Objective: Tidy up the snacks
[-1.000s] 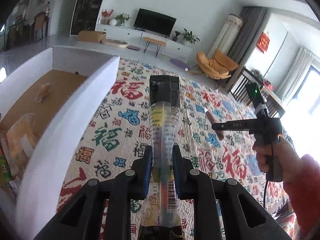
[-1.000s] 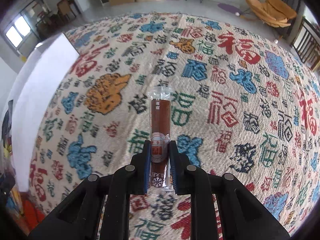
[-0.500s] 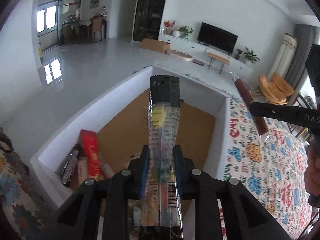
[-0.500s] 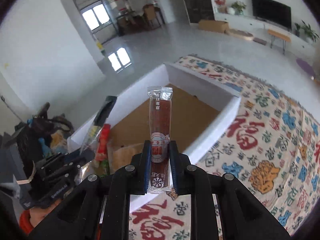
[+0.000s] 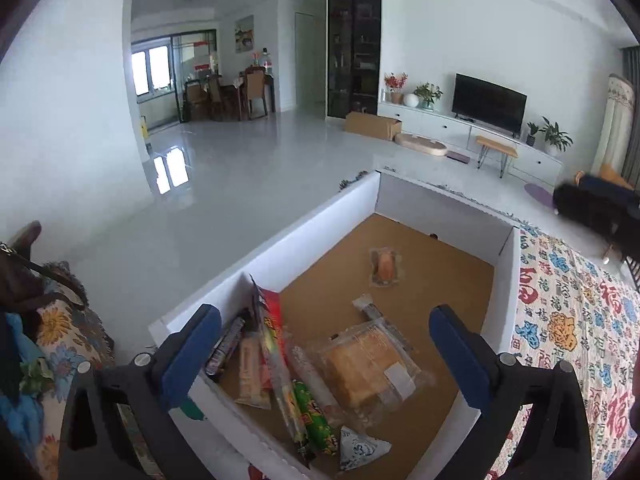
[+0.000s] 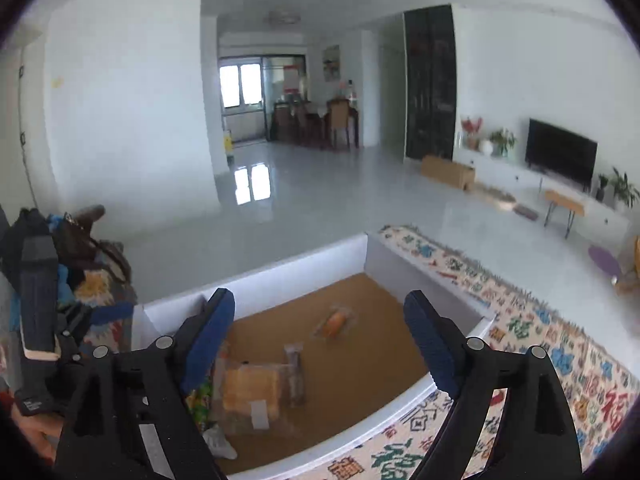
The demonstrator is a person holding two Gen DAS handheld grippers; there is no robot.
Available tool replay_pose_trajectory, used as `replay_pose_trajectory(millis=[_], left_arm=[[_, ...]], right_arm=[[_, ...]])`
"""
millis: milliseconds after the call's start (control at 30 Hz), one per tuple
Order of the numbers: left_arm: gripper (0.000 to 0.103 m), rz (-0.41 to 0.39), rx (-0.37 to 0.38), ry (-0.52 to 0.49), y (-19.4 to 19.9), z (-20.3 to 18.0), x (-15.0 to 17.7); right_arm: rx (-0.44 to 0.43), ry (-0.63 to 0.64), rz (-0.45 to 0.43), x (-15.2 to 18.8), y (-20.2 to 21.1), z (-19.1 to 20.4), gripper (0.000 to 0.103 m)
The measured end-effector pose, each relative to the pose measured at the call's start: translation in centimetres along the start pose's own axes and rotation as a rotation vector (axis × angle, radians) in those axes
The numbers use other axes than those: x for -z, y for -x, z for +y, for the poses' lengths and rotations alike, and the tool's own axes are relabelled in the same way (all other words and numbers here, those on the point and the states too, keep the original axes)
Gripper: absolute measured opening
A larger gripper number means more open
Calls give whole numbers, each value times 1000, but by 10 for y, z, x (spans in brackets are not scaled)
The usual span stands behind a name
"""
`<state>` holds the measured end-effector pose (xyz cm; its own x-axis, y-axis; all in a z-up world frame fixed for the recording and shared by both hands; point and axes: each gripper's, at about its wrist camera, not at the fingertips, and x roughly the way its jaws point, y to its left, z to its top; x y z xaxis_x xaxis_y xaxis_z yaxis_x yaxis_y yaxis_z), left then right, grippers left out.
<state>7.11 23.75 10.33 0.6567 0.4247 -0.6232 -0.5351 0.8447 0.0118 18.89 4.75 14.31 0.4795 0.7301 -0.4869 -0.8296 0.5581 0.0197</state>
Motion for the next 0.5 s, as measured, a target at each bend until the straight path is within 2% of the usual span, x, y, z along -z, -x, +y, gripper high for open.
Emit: replay_pose_trajectory(millis=[67, 100, 167, 300, 367, 500], left_arm=[[103, 18, -10, 2, 3, -3, -3], [103, 39, -1, 11, 2, -5, -4], [103, 69, -16, 38, 3, -5, 2], [103, 14, -168, 59, 13, -8, 21], [103, 10, -198, 51, 12, -9, 29], [103, 65, -131, 55, 4, -2, 38]], right_arm=[[-7, 8, 147, 3, -16, 5, 89], [-20, -15, 165, 6, -18, 5, 89], [-18, -40, 138, 11, -10, 5, 89], [25, -45, 169, 17, -8, 7, 89], [28, -69, 209, 20, -13, 3, 89], [45, -130, 259, 24, -19, -7, 89]])
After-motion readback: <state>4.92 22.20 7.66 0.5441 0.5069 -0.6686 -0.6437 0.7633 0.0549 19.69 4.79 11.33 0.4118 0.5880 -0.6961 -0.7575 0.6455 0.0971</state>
